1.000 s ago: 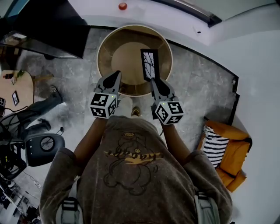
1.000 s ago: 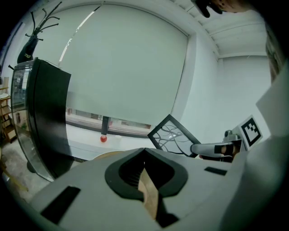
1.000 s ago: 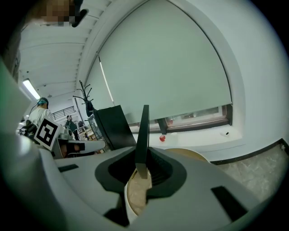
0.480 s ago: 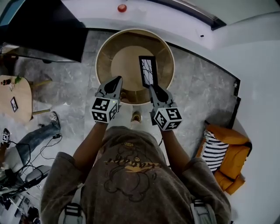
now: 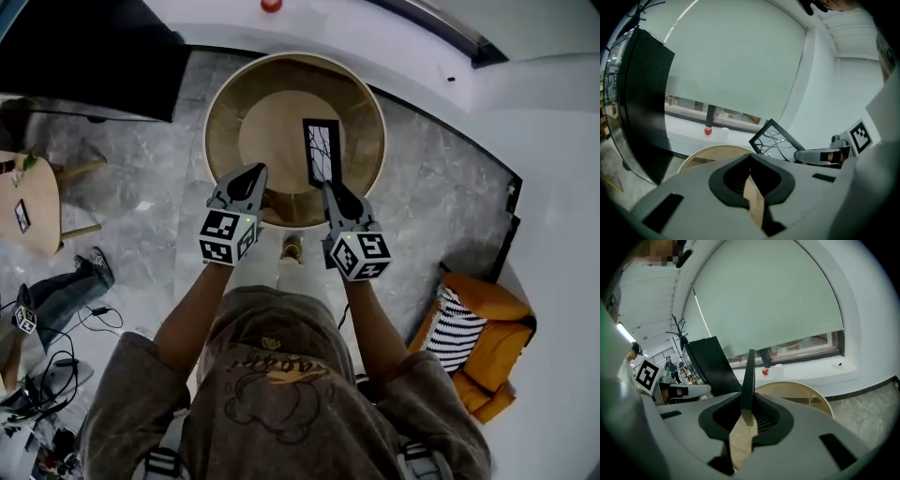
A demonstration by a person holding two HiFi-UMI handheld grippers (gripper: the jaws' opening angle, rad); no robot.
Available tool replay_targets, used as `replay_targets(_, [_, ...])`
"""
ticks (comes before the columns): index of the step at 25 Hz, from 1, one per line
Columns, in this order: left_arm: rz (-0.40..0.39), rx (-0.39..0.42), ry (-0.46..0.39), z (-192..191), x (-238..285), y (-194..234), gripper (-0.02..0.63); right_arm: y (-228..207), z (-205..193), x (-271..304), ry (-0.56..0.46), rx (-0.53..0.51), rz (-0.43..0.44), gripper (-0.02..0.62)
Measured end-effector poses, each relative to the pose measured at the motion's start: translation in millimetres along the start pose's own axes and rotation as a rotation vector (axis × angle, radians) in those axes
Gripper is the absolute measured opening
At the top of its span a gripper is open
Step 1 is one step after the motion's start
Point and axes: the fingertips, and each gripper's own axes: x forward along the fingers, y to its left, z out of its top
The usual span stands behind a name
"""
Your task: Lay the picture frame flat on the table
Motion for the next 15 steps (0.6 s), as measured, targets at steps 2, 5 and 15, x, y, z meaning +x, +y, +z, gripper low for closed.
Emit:
replay_targets(2, [0.000, -0.005, 0.009, -8.5, 7.3, 5.4, 0.017, -3.8, -8.4, 10.8, 0.012, 0.008, -0.001, 0.083])
replay_targets(5, [0.002, -0.011, 0.017, -20.3, 18.1, 8.7, 0.017, -10.5, -20.9, 21.4, 0.025, 0.019, 0.003, 0.081])
replay_targets(15, [0.017, -0.021, 0.024, -45.5, 50.6, 38.2, 0.017, -26.1, -56.1, 66.8, 0.063, 0.031, 0.004, 0.083])
